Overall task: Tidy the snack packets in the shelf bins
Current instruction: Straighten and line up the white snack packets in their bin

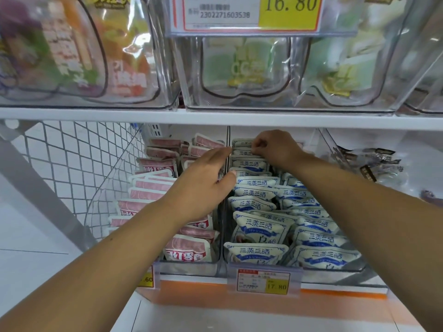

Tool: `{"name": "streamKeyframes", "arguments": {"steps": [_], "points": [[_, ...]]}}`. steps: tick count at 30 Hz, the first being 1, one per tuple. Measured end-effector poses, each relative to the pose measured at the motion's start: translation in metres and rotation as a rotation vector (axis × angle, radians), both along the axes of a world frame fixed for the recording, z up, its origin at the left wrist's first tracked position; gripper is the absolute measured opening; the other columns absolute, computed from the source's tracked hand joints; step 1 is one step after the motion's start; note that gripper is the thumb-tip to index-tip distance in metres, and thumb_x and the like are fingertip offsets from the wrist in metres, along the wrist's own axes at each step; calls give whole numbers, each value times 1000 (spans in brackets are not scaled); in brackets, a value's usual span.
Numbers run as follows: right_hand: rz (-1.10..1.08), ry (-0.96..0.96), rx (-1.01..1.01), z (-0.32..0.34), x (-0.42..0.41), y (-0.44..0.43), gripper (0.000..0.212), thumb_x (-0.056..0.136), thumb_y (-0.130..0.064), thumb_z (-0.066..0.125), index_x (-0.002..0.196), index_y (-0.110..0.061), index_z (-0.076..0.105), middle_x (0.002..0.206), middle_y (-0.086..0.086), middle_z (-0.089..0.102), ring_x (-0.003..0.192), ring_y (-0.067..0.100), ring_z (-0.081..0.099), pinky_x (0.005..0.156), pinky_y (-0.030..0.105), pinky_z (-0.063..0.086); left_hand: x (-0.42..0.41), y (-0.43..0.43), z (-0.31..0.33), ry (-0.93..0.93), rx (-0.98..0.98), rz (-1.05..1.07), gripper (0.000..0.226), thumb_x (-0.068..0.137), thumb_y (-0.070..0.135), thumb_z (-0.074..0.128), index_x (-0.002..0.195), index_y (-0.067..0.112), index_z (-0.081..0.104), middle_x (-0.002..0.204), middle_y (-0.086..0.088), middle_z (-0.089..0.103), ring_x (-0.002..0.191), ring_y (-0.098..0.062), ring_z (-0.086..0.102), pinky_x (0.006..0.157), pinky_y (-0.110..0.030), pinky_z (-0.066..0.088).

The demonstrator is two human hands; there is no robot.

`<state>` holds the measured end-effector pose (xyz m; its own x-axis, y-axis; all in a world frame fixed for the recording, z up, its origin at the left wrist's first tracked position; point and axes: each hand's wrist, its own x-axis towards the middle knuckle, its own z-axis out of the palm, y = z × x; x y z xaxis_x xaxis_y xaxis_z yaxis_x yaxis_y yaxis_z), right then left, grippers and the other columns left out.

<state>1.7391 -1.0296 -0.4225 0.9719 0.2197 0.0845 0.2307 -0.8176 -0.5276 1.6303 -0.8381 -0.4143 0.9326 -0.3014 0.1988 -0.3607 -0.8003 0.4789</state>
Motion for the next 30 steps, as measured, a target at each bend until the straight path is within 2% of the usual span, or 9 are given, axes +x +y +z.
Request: {"name": "streamKeyframes", "arguments": {"steps": [3,6,11,15,20,23,26,28,30], "points": [[22,89,4,12,-8,-1,16,94,-26,56,101,-15,66,99,-2,63,94,14,61,70,19,39,0,0,-1,5,-3,-3,55,98,38,41,149,22,28,154,4,30,139,-10,26,103,-17,20],[-8,65,-33,36,-37,-9,30,98,-35,45,121,-23,61,117,-5,62,104,12,57,85,20,37,-6,5,1,27,11,-35,58,97,46,41,149,23,26,155,6,27,140,-9,24,106,-18,18],[85,218,-278,48,-89,-20,27,86,-39,67,110,-28,64,102,-8,61,82,8,56,67,22,41,-29,9,13,-35,161,-69,58,93,55,43,146,34,31,155,7,25,141,-12,22,112,-27,19],[2,118,-214,35,-87,-8,12,86,-24,68,96,-18,68,98,0,69,85,15,62,70,24,45,-56,-5,21,-167,397,-257,53,93,56,26,139,35,44,153,11,31,141,-10,26,117,-32,11],[-75,6,-25,17,-83,-1,7,87,-20,65,91,-15,68,82,-1,64,85,19,63,68,23,42,-76,-24,18,-88,482,-281,50,102,45,22,151,34,18,157,17,18,144,-8,14,102,-14,-22],[-23,67,-63,20,-83,-4,14,88,-20,65,101,-15,66,91,0,66,81,16,61,66,21,41,-74,-19,17,-95,485,-248,51,102,47,23,151,36,16,157,17,19,144,-9,15,107,-17,-14],[-59,146,100,41,-93,-19,30,84,-23,71,112,-19,60,97,1,66,80,16,65,66,24,50,-74,-23,19,-58,416,-217,45,103,40,29,147,37,26,149,15,36,139,-11,26,112,-18,4],[-73,43,78,49,-110,-29,21,87,-27,67,104,-18,64,90,-5,66,81,15,62,65,22,46,-70,-26,21,-80,382,-182,40,103,32,34,142,36,37,136,11,52,127,-13,41,108,-24,23],[-22,126,105,50,-133,-33,12,87,-29,67,94,-20,70,83,-11,67,77,9,63,63,19,46,-64,-27,19,-126,409,-166,36,101,29,41,136,33,47,125,7,61,118,-17,50,102,-29,31]]}}
